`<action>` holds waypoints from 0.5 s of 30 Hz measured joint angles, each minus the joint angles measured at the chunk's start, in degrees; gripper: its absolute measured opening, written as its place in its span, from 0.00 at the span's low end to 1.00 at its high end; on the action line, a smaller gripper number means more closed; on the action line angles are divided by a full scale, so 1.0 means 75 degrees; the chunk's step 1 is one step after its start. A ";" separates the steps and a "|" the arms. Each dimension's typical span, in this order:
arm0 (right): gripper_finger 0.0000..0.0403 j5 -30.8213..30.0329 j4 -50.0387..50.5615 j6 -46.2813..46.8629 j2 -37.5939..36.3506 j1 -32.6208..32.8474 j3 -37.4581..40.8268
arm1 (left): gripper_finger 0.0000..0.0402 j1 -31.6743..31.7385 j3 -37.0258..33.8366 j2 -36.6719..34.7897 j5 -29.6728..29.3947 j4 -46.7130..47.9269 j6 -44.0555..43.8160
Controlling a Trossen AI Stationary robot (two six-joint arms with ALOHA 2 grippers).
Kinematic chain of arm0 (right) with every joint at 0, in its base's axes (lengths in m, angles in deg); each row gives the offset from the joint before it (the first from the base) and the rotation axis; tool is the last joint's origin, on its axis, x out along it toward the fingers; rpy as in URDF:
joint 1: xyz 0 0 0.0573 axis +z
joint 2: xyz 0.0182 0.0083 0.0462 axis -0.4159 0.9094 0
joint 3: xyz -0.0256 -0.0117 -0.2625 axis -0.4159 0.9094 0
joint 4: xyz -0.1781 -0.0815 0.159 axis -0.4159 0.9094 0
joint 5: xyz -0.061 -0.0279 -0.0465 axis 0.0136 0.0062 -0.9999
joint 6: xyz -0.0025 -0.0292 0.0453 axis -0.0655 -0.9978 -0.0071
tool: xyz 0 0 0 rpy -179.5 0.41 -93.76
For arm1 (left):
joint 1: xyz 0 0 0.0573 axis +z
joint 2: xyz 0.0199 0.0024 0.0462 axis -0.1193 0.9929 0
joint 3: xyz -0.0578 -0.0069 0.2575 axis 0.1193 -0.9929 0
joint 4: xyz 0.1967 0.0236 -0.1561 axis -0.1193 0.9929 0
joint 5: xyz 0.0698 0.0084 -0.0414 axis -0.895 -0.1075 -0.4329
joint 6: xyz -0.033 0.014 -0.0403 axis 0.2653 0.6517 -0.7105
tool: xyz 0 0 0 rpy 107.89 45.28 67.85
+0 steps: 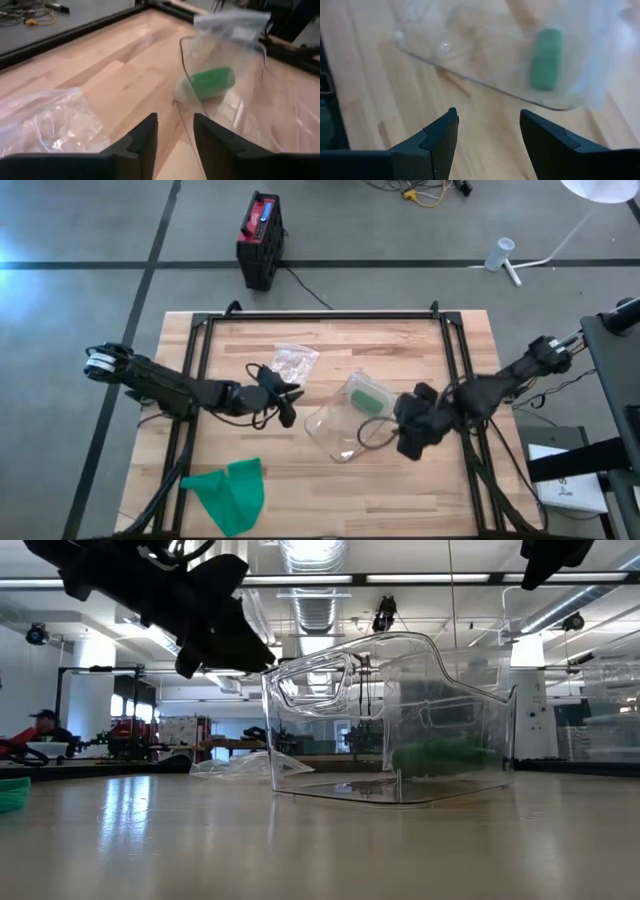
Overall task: Roll bandage
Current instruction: Put the transparent zip bag with the rolled green bandage into the transparent bin
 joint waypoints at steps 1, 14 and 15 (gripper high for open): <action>0.51 0.0003 -0.0207 0.0010 0.0093 0.0128 0.0060 | 0.30 0.0000 0.0000 0.0023 0.0006 0.0035 0.0002; 0.50 -0.0583 -0.3107 -0.0038 0.2509 0.1180 0.0306 | 0.41 -0.0012 0.0000 0.0195 0.1149 0.0800 0.0560; 0.49 -0.0626 -0.3133 0.0260 0.2722 0.1158 0.0277 | 0.41 -0.0020 0.0000 0.0177 0.1201 0.0724 0.0715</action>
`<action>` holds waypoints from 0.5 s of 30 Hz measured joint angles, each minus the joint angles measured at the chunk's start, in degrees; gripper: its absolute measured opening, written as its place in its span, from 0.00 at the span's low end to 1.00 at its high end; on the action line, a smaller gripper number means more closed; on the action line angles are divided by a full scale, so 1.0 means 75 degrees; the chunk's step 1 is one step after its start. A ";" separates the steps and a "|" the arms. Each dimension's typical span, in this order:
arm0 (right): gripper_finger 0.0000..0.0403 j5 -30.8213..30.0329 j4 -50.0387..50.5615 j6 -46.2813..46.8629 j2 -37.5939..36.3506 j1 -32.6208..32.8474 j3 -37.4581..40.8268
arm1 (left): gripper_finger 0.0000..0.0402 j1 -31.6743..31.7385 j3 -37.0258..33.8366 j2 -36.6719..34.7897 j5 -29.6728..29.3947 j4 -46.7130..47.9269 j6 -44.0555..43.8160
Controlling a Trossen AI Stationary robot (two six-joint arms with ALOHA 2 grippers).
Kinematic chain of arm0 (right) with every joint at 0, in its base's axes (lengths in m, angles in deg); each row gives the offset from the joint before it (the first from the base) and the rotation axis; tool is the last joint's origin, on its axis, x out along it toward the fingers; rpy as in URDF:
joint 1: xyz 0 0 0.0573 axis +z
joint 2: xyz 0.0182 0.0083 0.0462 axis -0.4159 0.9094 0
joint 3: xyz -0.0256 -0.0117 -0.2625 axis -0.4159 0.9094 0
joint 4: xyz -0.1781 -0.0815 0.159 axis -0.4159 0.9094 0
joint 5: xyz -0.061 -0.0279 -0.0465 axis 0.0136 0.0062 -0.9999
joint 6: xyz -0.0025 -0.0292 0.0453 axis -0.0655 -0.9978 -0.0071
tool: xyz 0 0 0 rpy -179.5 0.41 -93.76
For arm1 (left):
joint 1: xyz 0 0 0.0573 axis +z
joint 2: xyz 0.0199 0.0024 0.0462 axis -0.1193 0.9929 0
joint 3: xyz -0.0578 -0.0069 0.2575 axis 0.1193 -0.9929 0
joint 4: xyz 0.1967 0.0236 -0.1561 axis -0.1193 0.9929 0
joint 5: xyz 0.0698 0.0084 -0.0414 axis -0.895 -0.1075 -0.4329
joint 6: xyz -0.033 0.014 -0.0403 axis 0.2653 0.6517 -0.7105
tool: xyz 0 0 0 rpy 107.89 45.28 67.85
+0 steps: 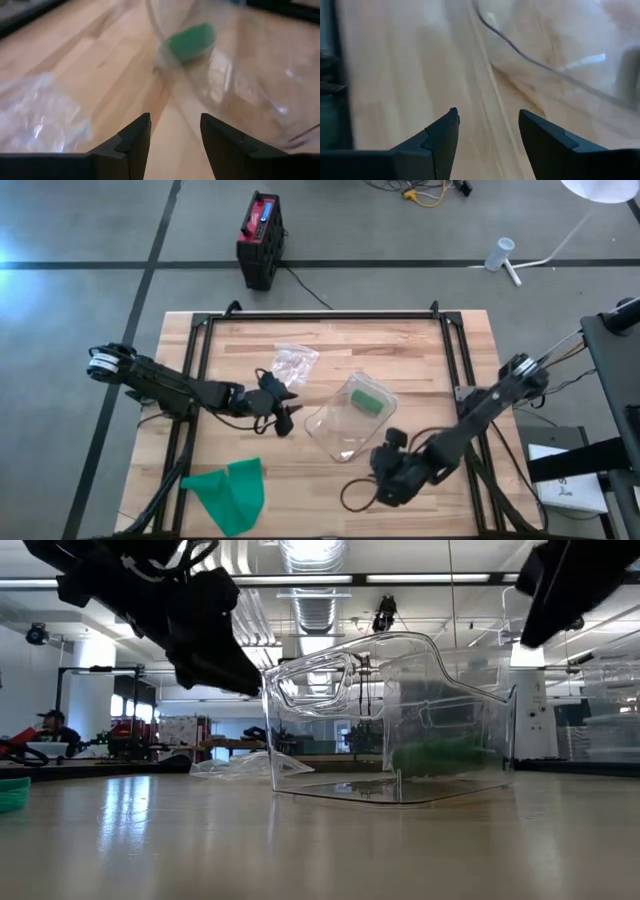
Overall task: Roll bandage
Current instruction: Put the transparent zip bag with the rolled green bandage into the transparent bin
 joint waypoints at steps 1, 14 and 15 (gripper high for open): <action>0.49 -0.0093 -0.0009 0.0356 0.0185 -0.0038 -0.0027 | 0.41 -0.0026 0.0000 -0.0019 0.0012 -0.0164 0.0160; 0.39 -0.1181 -0.0003 0.1680 0.1432 -0.0756 -0.0207 | 0.33 -0.0350 0.0000 -0.0050 0.0032 -0.1746 0.1719; 0.38 -0.1210 0.0013 0.1552 0.1454 -0.0827 -0.0230 | 0.33 -0.0350 0.0000 -0.0058 0.0032 -0.1749 0.1718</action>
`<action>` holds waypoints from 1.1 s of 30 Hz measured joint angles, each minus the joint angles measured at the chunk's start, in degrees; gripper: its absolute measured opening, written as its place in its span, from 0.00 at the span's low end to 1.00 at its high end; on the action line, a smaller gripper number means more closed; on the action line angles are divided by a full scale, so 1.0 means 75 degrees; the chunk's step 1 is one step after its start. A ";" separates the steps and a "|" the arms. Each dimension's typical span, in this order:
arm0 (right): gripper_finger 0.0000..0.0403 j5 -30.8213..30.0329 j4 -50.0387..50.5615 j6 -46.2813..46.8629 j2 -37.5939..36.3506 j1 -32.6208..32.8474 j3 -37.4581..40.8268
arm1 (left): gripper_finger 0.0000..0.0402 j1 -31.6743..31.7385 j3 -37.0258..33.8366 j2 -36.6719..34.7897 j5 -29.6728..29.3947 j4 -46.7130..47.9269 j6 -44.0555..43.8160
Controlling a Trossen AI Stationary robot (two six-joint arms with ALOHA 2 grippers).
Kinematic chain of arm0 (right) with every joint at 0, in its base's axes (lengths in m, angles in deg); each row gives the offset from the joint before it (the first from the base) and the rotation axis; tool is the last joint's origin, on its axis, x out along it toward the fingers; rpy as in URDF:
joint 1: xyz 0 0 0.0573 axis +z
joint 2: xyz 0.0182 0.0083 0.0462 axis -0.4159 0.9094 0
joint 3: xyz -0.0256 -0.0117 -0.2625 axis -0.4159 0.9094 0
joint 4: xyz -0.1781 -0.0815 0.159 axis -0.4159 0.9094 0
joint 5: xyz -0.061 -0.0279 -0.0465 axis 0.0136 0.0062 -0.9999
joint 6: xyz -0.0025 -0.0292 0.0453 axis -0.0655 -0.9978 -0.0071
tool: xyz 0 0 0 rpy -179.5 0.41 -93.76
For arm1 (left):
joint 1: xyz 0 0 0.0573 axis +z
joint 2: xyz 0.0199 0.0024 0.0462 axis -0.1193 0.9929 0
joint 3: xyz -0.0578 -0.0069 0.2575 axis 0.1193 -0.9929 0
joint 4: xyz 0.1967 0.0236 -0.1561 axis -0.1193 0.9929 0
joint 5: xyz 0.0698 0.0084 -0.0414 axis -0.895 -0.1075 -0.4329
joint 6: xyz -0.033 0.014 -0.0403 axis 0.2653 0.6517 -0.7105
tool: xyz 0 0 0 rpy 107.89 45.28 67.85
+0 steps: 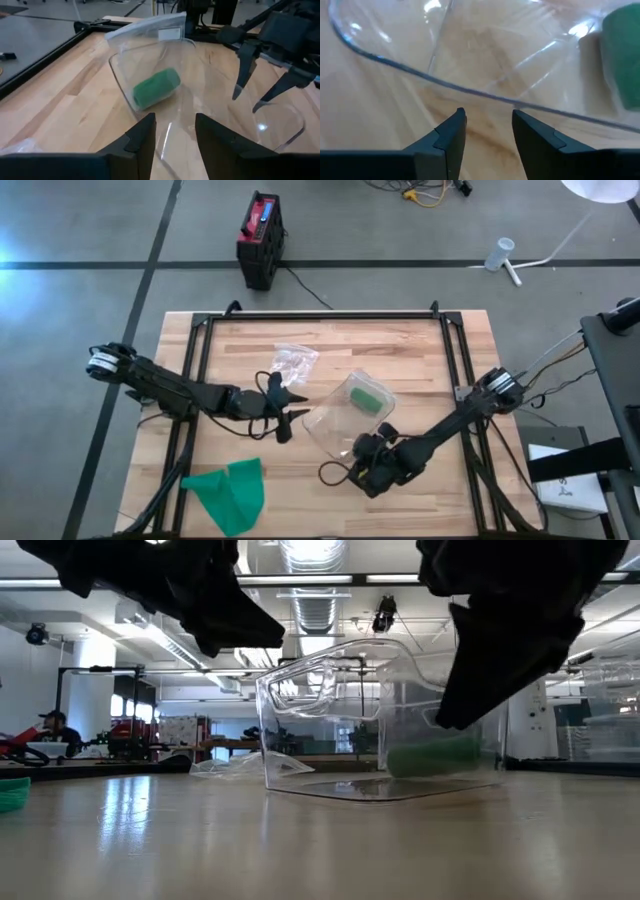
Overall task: Roll bandage
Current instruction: Put the transparent zip bag with the rolled green bandage into the transparent bin, then roll the dark green bandage
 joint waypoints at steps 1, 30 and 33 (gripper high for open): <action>0.37 -0.0026 -0.0009 -0.0147 0.0010 -0.0081 -0.0028 | 0.32 0.0000 0.0000 -0.0013 0.0000 -0.0015 0.0002; 0.16 -0.0156 -0.0274 -0.2579 -0.0134 -0.0513 -0.0057 | 0.33 -0.1037 0.0117 -0.0808 0.0542 -0.1900 0.1435; 0.18 -0.0758 -0.0735 -0.2396 -0.0138 -0.0149 -0.0057 | 0.30 -0.1040 0.0117 -0.0808 0.1101 -0.2620 0.1955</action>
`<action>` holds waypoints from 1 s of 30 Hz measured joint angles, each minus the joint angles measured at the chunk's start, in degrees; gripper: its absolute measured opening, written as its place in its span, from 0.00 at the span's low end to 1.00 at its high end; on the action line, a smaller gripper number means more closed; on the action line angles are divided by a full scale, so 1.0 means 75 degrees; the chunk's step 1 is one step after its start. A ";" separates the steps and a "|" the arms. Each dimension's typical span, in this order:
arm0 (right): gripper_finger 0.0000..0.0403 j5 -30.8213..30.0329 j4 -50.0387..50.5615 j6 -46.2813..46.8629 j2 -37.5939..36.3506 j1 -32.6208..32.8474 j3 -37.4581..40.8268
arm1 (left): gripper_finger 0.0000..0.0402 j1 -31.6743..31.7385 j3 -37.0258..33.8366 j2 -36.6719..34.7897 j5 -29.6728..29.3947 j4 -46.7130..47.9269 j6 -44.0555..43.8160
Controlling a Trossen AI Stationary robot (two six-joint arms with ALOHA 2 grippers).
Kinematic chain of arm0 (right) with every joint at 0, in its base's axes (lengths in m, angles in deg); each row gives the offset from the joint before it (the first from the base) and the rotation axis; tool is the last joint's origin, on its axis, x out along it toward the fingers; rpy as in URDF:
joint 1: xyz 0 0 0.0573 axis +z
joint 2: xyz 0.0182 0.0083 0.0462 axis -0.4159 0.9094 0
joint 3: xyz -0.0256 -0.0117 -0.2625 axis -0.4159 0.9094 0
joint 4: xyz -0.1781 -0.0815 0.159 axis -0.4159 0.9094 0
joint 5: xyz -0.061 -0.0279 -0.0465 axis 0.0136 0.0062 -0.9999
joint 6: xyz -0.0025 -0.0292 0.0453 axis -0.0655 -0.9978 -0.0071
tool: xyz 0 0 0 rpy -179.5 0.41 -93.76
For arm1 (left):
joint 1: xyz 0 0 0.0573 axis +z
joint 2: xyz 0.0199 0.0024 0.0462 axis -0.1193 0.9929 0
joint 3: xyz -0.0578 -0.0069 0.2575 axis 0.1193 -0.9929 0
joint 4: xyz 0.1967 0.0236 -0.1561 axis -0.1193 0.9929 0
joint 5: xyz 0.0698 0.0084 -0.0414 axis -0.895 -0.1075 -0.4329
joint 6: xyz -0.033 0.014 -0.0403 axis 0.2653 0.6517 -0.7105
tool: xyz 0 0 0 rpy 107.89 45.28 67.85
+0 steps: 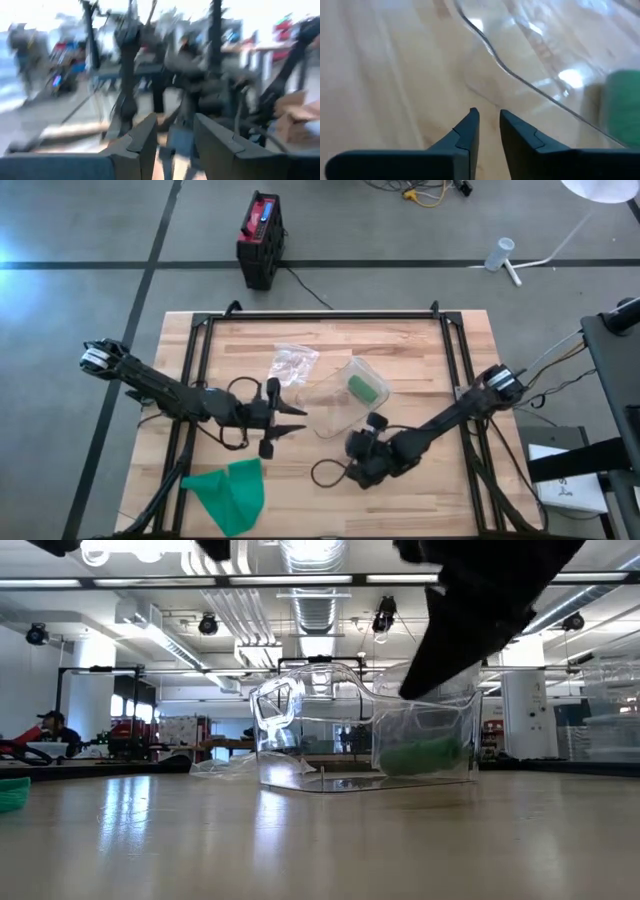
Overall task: Roll bandage
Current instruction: Roll the dark green bandage
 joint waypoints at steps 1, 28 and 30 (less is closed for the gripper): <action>0.19 -0.0155 -0.0203 0.0062 0.0000 0.0127 0.0000 | 0.30 -0.0004 0.0001 0.0001 0.0212 -0.0304 0.0134; 0.51 -0.0412 -0.1012 0.0652 0.4595 0.1201 -0.6880 | 0.35 -0.2599 0.0098 0.0656 0.2355 -0.1425 -0.0313; 0.51 -0.0528 -0.0526 0.0765 0.4915 0.1216 -0.7580 | 0.35 -0.2700 0.0093 0.0656 0.2349 -0.1312 -0.0412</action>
